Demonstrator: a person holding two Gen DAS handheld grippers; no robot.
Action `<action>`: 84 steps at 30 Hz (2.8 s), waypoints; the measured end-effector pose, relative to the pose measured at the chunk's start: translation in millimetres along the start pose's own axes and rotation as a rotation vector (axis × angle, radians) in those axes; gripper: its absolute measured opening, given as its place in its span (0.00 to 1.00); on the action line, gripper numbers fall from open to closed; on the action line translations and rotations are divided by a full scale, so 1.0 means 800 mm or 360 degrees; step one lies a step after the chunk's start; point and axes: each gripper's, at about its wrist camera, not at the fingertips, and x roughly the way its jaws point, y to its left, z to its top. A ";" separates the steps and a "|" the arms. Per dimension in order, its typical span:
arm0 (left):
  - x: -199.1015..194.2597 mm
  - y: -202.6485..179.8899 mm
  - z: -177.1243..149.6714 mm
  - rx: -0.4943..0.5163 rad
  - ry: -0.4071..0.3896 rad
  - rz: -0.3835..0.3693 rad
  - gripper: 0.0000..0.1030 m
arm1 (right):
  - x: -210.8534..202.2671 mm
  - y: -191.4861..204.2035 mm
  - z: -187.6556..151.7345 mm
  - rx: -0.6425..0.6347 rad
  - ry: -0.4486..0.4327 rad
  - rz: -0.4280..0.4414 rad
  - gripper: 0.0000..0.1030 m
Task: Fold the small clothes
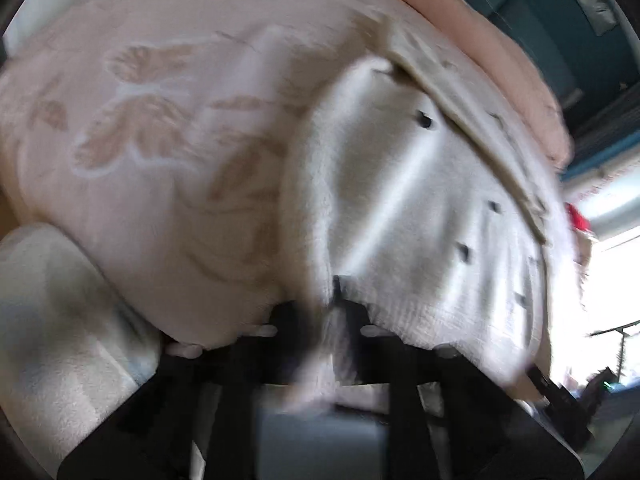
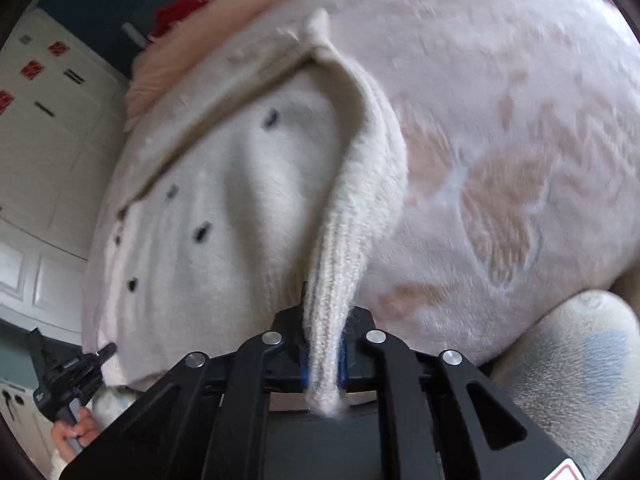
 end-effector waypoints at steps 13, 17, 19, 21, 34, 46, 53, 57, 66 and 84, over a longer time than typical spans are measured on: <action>-0.137 -0.020 -0.050 0.0463 0.0074 -0.0076 0.06 | -0.131 0.024 -0.052 -0.0744 0.0179 -0.0180 0.06; -0.158 0.002 -0.107 0.0515 0.0266 -0.0031 0.06 | -0.148 0.011 -0.124 -0.0861 0.0470 -0.0121 0.06; -0.178 0.008 -0.133 0.0511 0.0332 -0.0043 0.06 | -0.161 0.008 -0.147 -0.0866 0.0552 -0.0067 0.06; -0.196 0.008 -0.138 0.0467 0.0351 -0.0074 0.06 | -0.180 0.006 -0.156 -0.0806 0.0582 0.0009 0.06; -0.105 -0.154 0.106 0.0577 -0.0392 0.0036 0.39 | -0.097 0.015 0.152 -0.0123 -0.0326 0.0085 0.22; -0.054 -0.113 0.076 0.0545 -0.0450 0.0233 0.80 | -0.057 -0.032 0.084 0.0088 -0.0378 -0.0092 0.62; 0.009 -0.160 0.115 0.0620 -0.0447 0.0260 0.85 | -0.028 -0.030 0.121 0.0136 -0.0292 -0.0090 0.73; 0.057 -0.155 0.142 0.0483 -0.0314 0.0221 0.83 | -0.003 -0.022 0.141 0.0121 -0.0236 -0.0110 0.74; 0.036 -0.130 0.140 0.0374 -0.0233 -0.0026 0.06 | 0.008 0.008 0.142 -0.0090 -0.0223 -0.0080 0.11; 0.035 -0.168 0.139 0.0496 -0.0366 0.0272 0.43 | -0.001 0.060 0.158 -0.0219 -0.0406 -0.0255 0.24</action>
